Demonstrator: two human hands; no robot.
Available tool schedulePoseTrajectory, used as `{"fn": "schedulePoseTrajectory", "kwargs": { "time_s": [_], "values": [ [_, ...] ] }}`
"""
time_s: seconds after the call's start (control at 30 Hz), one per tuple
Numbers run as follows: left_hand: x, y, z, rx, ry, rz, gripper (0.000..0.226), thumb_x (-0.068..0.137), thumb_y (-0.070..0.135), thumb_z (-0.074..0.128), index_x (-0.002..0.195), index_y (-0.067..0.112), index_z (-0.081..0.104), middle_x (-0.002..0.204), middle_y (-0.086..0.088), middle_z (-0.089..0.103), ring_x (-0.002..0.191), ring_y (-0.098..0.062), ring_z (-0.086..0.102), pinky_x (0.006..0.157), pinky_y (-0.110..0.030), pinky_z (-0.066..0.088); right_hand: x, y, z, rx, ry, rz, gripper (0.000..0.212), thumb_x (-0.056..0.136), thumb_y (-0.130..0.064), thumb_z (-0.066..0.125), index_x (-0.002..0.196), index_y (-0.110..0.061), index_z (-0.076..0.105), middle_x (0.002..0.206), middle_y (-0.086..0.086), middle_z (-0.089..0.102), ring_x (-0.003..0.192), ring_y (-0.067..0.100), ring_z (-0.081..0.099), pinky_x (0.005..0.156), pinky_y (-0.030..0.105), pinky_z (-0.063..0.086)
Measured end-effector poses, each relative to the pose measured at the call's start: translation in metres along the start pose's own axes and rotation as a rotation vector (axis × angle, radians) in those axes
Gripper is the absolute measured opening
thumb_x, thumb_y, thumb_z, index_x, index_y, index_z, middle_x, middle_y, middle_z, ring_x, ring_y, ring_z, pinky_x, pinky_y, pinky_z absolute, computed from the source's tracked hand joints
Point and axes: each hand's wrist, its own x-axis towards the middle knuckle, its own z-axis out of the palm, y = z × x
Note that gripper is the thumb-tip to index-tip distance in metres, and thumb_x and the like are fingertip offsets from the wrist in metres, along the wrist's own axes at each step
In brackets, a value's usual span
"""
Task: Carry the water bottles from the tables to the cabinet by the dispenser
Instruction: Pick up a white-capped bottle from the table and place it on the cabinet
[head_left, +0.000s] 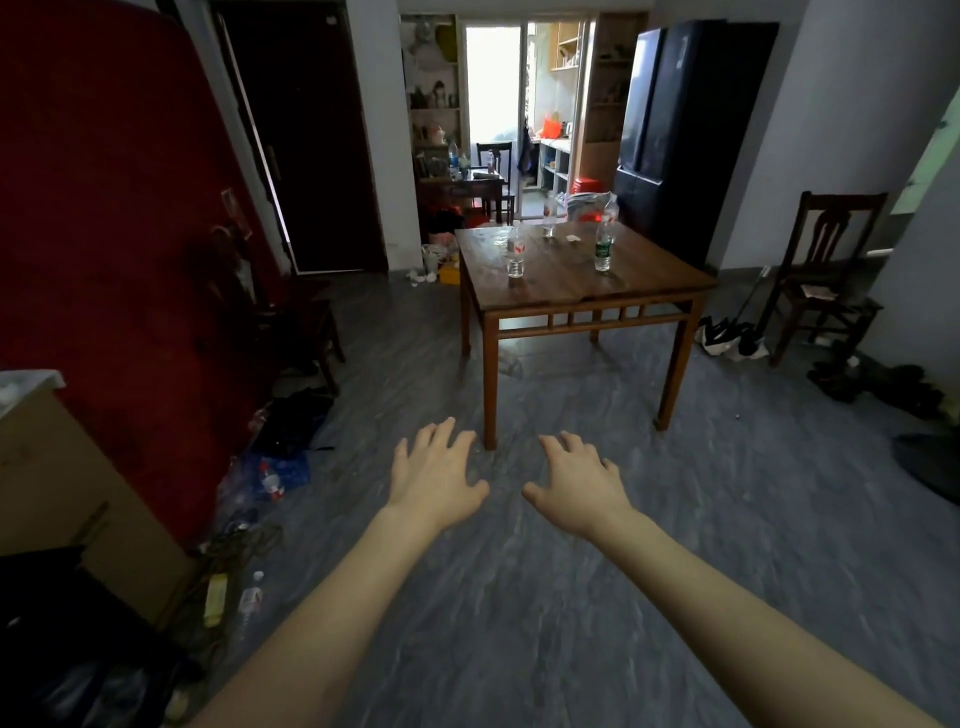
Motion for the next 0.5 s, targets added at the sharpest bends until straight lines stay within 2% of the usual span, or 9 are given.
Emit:
{"fn": "schedulePoseTrajectory", "kwargs": {
  "time_s": [0.23, 0.5],
  "values": [
    [0.125, -0.031, -0.011, -0.013, 0.000, -0.018, 0.073, 0.096, 0.057, 0.047, 0.158, 0.030, 0.021, 0.170, -0.002, 0.007, 0.156, -0.025, 0.007, 0.126, -0.049, 0.010, 0.128, -0.009, -0.023, -0.042, -0.015, 0.009, 0.075, 0.091, -0.053, 0.054, 0.154, -0.024, 0.026, 0.164, 0.008, 0.018, 0.148, 0.029, 0.022, 0.119, 0.054, 0.021],
    [0.261, -0.039, -0.024, -0.035, -0.016, 0.058, 0.075, 0.097, 0.054, 0.048, 0.160, 0.029, 0.016, 0.171, 0.000, 0.001, 0.157, -0.023, 0.001, 0.126, -0.051, 0.006, 0.255, -0.021, -0.051, -0.078, 0.010, 0.053, 0.075, 0.091, -0.053, 0.054, 0.154, -0.024, 0.026, 0.164, 0.008, 0.018, 0.148, 0.029, 0.021, 0.119, 0.055, 0.021]
  ]
}}
